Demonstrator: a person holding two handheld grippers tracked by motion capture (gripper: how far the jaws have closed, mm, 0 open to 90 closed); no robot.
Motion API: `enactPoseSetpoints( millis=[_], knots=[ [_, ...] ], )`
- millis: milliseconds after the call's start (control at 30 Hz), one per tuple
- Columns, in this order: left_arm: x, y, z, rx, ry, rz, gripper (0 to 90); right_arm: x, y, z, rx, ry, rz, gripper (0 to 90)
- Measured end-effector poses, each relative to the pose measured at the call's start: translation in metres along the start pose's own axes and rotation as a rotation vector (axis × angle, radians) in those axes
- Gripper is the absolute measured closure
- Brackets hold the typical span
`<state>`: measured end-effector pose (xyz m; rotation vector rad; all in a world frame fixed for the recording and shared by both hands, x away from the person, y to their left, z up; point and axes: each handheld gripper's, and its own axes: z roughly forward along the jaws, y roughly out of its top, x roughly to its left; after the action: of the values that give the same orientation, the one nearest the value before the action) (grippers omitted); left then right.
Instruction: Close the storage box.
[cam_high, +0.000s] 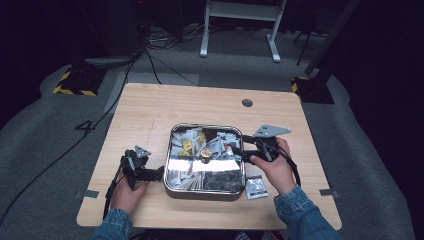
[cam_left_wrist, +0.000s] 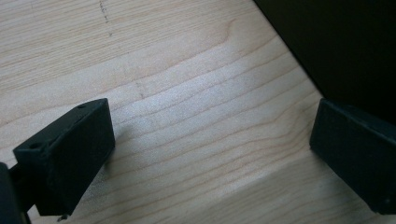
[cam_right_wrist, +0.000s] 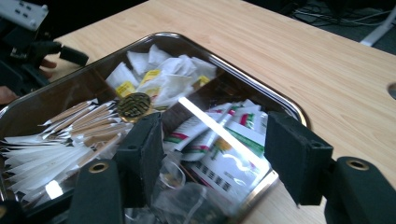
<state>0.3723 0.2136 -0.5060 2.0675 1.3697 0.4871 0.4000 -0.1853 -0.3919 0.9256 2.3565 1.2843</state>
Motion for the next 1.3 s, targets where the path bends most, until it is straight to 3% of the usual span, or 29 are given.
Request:
enactPoseSetpoints(
  millis=[300,533,667,800,1100,1300],
  knots=[
    [0.000,0.000,0.000,0.000,0.000,0.000,0.2,-0.022,-0.022,-0.028,-0.051,-0.026,0.098,38.0],
    [0.000,0.000,0.000,0.000,-0.001,0.001,0.2,-0.037,-0.041,-0.041,-0.011,-0.055,0.120,37.2],
    [0.000,0.000,0.000,-0.001,-0.003,0.002,0.2,-0.049,-0.056,-0.046,0.027,-0.109,0.130,36.2],
    [0.001,0.001,0.000,0.000,-0.004,0.008,0.2,-0.062,-0.071,-0.050,0.036,-0.129,0.176,35.1],
    [0.002,0.001,0.001,0.000,-0.011,0.010,0.4,-0.086,-0.106,-0.051,0.068,-0.202,0.209,32.2],
    [0.002,0.001,0.001,0.000,-0.011,0.009,0.4,-0.095,-0.125,-0.049,0.104,-0.213,0.237,30.2]
  ],
)
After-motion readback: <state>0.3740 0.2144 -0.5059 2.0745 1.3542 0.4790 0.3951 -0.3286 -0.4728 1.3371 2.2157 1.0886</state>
